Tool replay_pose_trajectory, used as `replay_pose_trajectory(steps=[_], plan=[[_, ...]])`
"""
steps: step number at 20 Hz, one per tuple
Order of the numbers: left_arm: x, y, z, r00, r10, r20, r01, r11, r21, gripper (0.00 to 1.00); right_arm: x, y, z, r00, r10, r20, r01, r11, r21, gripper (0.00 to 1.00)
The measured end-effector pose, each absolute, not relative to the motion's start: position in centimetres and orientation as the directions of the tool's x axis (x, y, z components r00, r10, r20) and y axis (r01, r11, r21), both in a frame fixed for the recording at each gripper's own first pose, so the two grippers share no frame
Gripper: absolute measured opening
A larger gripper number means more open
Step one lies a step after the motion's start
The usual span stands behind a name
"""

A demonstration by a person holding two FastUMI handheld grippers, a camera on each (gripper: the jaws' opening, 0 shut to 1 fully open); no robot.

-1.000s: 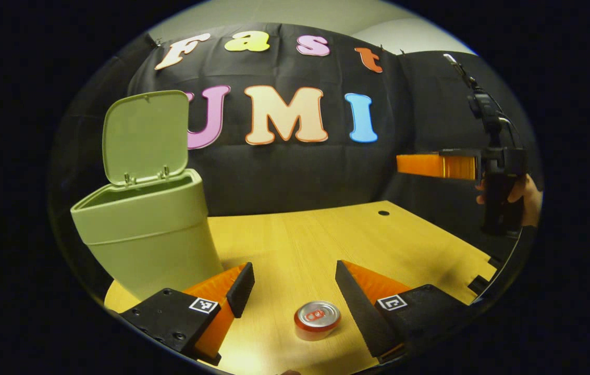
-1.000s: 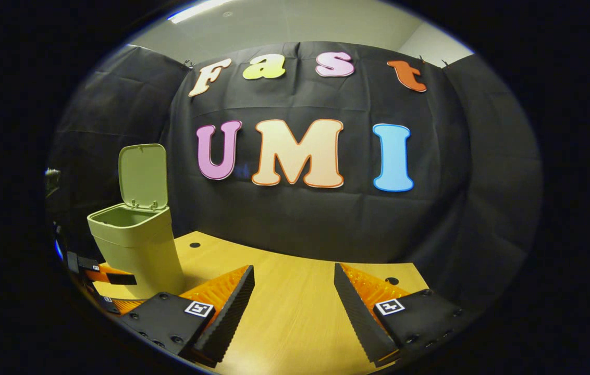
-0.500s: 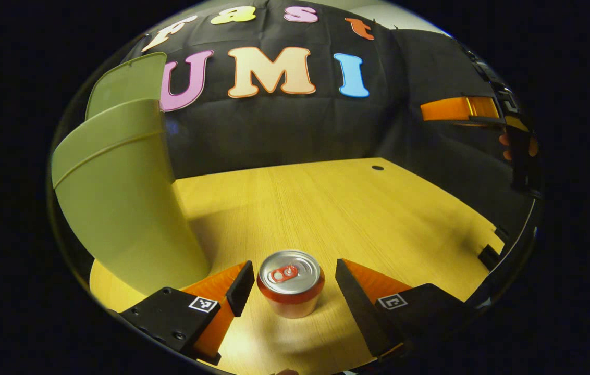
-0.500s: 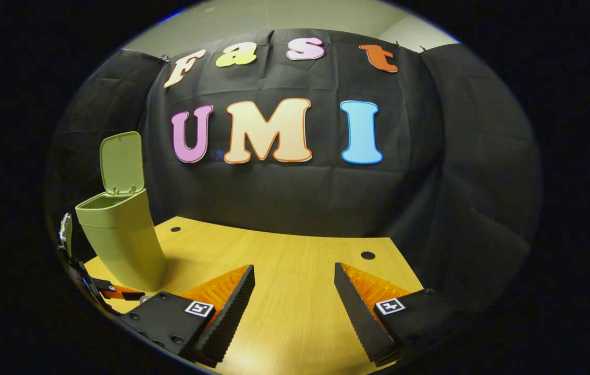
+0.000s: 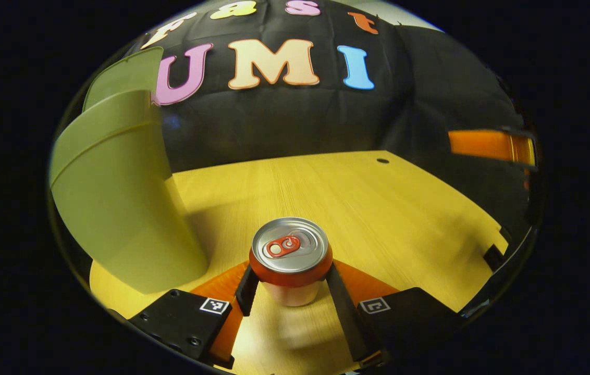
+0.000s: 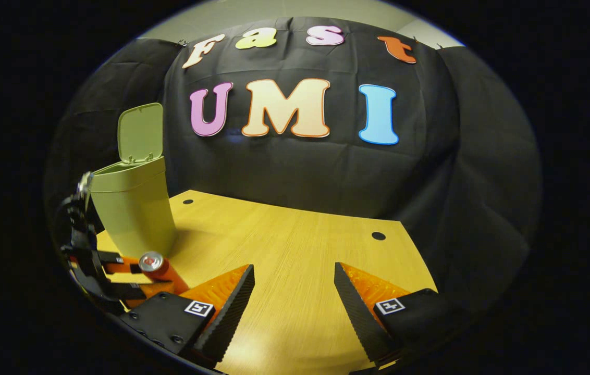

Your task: Press the lid of the desktop garbage bin to open it, pick up the crumpled paper on the desktop and throw it into the bin, then pick up the pop can on the desktop and drop it into the bin, and finally close the garbage bin lid.

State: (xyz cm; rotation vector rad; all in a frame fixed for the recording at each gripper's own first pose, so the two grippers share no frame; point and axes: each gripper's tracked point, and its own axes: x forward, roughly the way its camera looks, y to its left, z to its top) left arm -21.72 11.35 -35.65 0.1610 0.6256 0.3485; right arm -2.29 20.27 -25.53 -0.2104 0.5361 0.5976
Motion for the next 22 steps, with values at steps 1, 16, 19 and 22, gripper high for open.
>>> replay_pose_trajectory(steps=[1,16,19,22], plan=[[-20.3,12.1,-33.9,0.773,0.372,-0.514,-0.277,0.927,0.254,0.75,-2.6,20.5,-25.9,0.689,0.484,-0.540,-0.590,0.807,-0.030,0.97],[-12.6,17.7,-13.5,0.884,0.446,-0.139,-0.389,0.868,0.309,0.76,-4.5,24.5,-26.8,0.629,0.549,-0.550,-0.634,0.772,0.045,0.96],[-13.4,20.7,-10.9,0.858,0.507,-0.087,-0.456,0.828,0.325,0.76,-5.0,25.0,-27.1,0.618,0.557,-0.555,-0.652,0.757,0.034,0.97],[-15.5,24.1,-9.4,0.813,0.581,-0.046,-0.530,0.770,0.356,0.76,-5.2,25.5,-27.6,0.607,0.557,-0.566,-0.659,0.751,0.032,0.97]])
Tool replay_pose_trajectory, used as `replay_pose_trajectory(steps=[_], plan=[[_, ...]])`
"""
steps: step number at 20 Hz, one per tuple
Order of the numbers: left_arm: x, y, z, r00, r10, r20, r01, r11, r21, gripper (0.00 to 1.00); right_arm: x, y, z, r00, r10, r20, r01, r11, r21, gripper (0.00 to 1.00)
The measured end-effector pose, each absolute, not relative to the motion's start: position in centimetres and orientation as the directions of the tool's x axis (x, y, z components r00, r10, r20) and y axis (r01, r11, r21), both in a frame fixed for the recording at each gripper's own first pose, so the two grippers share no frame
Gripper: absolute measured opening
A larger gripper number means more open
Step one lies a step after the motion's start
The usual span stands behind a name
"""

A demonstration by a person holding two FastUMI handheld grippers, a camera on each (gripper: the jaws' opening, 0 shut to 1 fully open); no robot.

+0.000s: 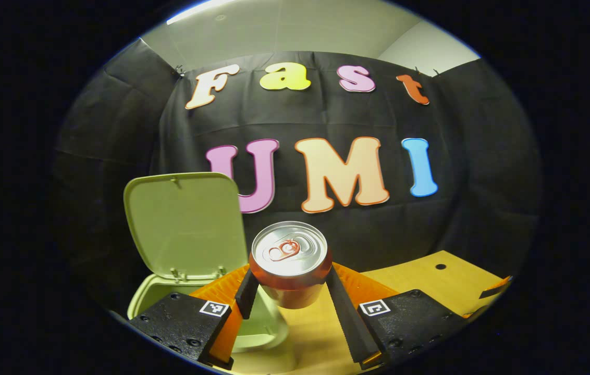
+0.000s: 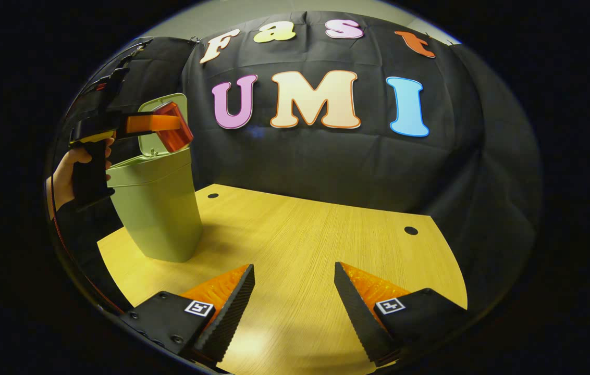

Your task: Press the lid of the desktop garbage bin to open it, pick up the crumpled paper on the desktop and throw it into the bin, then pick up the pop can on the desktop and drop it into the bin, and finally close the garbage bin lid.

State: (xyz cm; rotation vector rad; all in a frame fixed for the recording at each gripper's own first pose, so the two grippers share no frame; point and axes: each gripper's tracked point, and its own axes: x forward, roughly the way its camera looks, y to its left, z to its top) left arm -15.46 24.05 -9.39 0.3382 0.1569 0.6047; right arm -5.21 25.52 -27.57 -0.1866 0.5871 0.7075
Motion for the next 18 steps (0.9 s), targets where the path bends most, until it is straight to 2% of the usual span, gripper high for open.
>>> replay_pose_trajectory(steps=[7,11,13,14,18], plan=[[-20.7,29.1,-10.1,0.715,0.697,-0.055,-0.641,0.685,0.347,0.76,-5.3,27.2,-27.5,0.583,0.578,-0.571,-0.669,0.740,0.065,0.97],[-22.5,30.3,-9.9,0.689,0.723,-0.047,-0.671,0.660,0.338,0.76,-5.4,28.2,-27.1,0.580,0.588,-0.564,-0.662,0.744,0.094,0.97],[-22.4,30.7,-8.2,0.690,0.723,-0.012,-0.684,0.658,0.316,0.86,-5.4,28.4,-26.9,0.585,0.584,-0.563,-0.658,0.747,0.091,0.96],[-22.3,30.9,-7.5,0.691,0.723,0.003,-0.690,0.658,0.301,0.99,-5.3,28.5,-26.8,0.589,0.580,-0.563,-0.653,0.752,0.092,0.96],[-21.6,31.9,-3.0,0.690,0.721,0.071,-0.709,0.652,0.268,0.96,-5.3,28.3,-26.3,0.614,0.565,-0.552,-0.630,0.772,0.089,0.96]])
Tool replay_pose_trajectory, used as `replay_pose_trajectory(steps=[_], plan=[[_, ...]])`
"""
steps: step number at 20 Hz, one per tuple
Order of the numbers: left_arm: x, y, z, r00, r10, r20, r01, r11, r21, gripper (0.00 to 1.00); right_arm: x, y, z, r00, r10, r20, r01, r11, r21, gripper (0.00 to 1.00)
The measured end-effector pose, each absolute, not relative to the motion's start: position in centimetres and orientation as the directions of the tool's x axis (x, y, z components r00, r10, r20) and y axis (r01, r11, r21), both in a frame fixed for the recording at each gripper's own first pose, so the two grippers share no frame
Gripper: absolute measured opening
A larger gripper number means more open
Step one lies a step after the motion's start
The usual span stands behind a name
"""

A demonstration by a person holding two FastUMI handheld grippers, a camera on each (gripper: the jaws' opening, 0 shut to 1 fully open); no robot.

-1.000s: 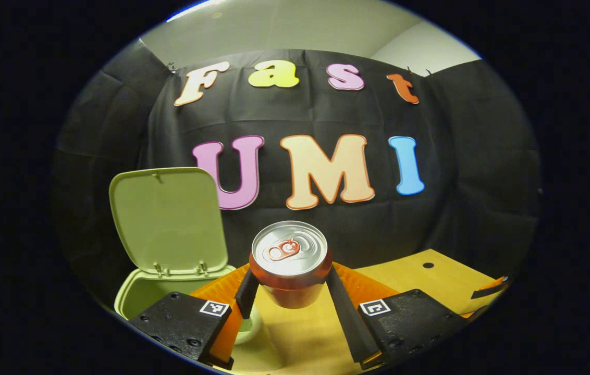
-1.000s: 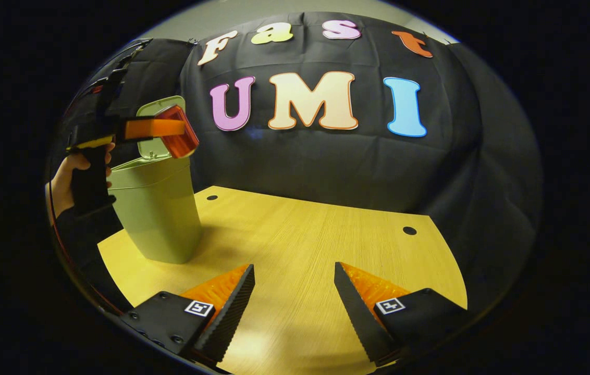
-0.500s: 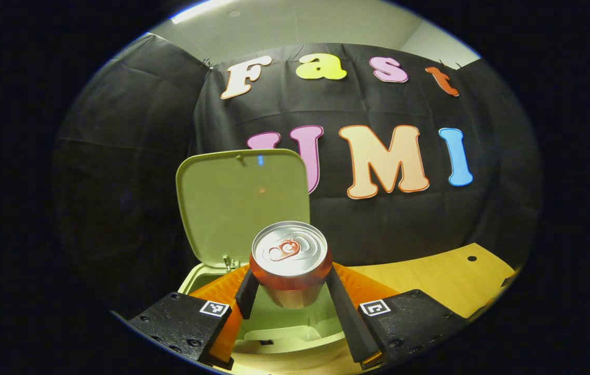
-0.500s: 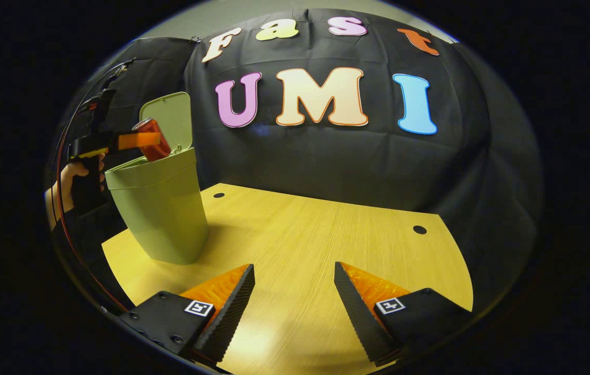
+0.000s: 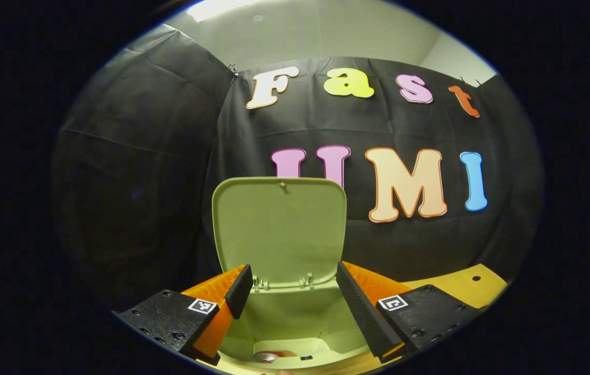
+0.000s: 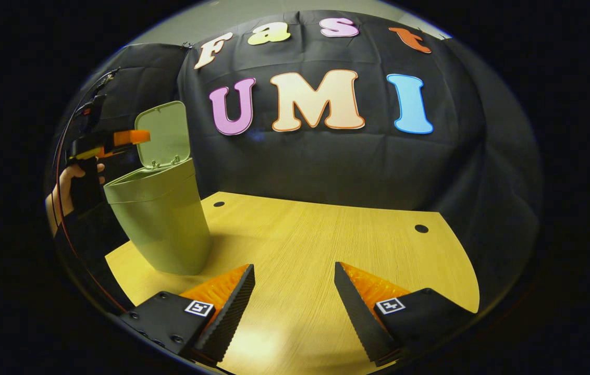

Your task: Press the lid of the desktop garbage bin to open it, pick up the crumpled paper on the desktop and throw it into the bin, then pick up the pop can on the desktop and drop it into the bin, and finally close the garbage bin lid.

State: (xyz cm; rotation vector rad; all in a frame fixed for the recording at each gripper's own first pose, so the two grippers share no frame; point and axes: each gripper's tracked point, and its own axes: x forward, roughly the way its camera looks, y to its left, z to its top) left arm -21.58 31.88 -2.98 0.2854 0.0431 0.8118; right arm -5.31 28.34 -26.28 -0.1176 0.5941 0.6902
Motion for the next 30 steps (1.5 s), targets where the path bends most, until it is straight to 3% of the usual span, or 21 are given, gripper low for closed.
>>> replay_pose_trajectory(steps=[1,12,19,30], plan=[[-21.2,32.0,-1.9,0.693,0.716,0.082,-0.708,0.655,0.264,0.99,-5.3,28.3,-26.2,0.621,0.559,-0.550,-0.623,0.777,0.086,0.96],[-15.6,35.4,8.4,0.717,0.669,0.196,-0.695,0.666,0.270,0.96,-5.0,28.5,-26.1,0.675,0.492,-0.549,-0.529,0.842,0.103,0.96],[-14.3,38.2,6.2,0.688,0.721,0.084,-0.706,0.637,0.310,0.96,-4.2,28.1,-26.1,0.685,0.481,-0.548,-0.512,0.852,0.108,0.97],[-17.2,33.6,4.5,0.691,0.717,0.094,-0.706,0.641,0.302,0.98,-3.5,27.8,-25.5,0.663,0.525,-0.533,-0.565,0.818,0.104,0.97]])
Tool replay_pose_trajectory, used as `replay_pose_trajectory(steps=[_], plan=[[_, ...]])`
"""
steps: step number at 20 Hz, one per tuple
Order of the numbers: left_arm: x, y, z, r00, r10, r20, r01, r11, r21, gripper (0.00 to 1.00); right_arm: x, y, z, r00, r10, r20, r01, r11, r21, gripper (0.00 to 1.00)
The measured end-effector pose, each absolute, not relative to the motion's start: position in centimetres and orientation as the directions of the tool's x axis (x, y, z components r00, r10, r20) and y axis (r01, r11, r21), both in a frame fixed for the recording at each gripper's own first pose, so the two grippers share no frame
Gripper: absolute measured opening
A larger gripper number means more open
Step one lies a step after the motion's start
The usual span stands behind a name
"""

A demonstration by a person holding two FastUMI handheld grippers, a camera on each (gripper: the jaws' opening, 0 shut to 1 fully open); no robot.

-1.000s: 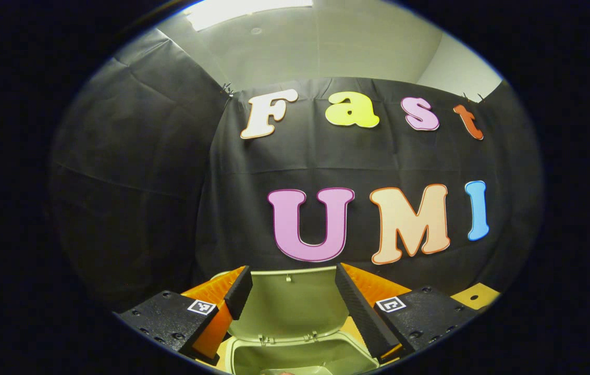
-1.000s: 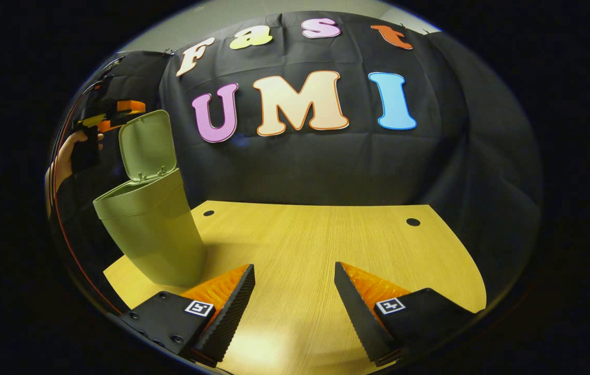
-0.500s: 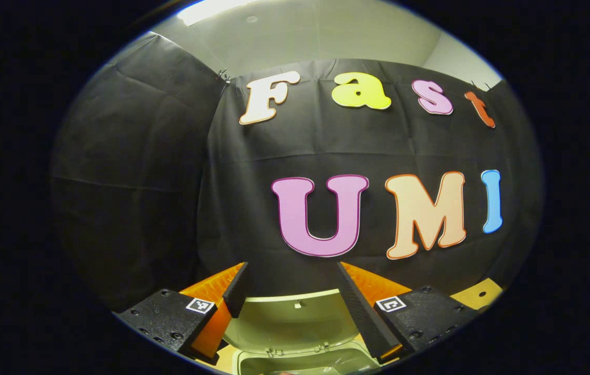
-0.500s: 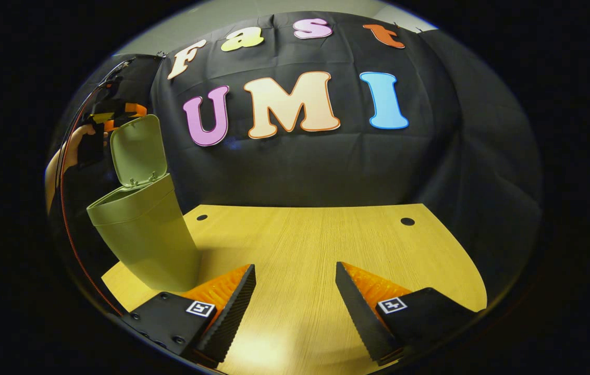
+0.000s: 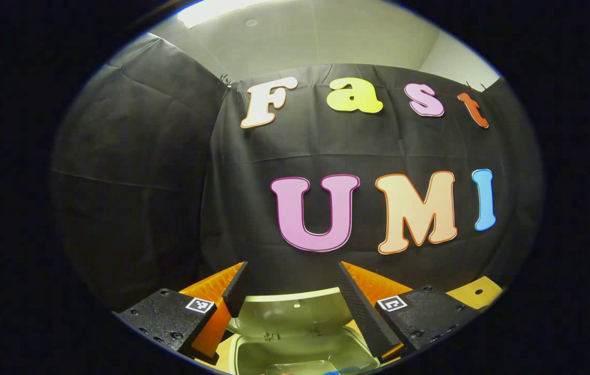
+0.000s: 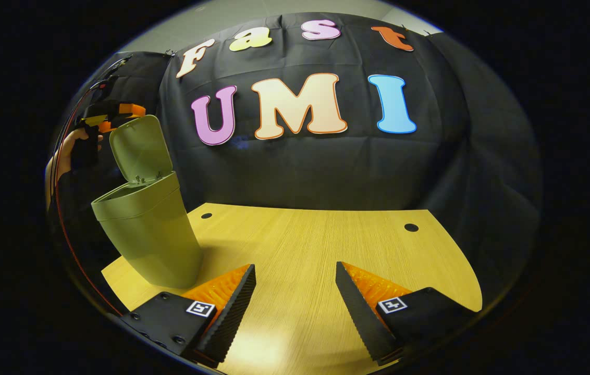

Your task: Press the lid of the desktop garbage bin to open it, pick up the crumpled paper on the desktop and throw it into the bin, then pick up the pop can on the desktop and drop it into the bin, and finally close the garbage bin lid.

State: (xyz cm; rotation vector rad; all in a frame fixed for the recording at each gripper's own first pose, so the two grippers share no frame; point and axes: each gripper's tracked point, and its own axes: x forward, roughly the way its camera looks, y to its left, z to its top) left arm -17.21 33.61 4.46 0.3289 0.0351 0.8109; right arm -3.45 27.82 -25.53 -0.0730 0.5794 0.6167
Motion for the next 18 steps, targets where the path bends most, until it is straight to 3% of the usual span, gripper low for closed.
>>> replay_pose_trajectory(steps=[8,18], plan=[[-19.9,30.3,0.6,0.702,0.712,0.032,-0.687,0.663,0.297,0.97,-3.1,28.1,-25.3,0.644,0.553,-0.529,-0.591,0.798,0.115,0.97],[-22.9,28.1,-8.4,0.686,0.710,-0.160,-0.666,0.701,0.255,0.96,-4.7,29.2,-24.6,0.611,0.595,-0.523,-0.653,0.752,0.092,0.97]])
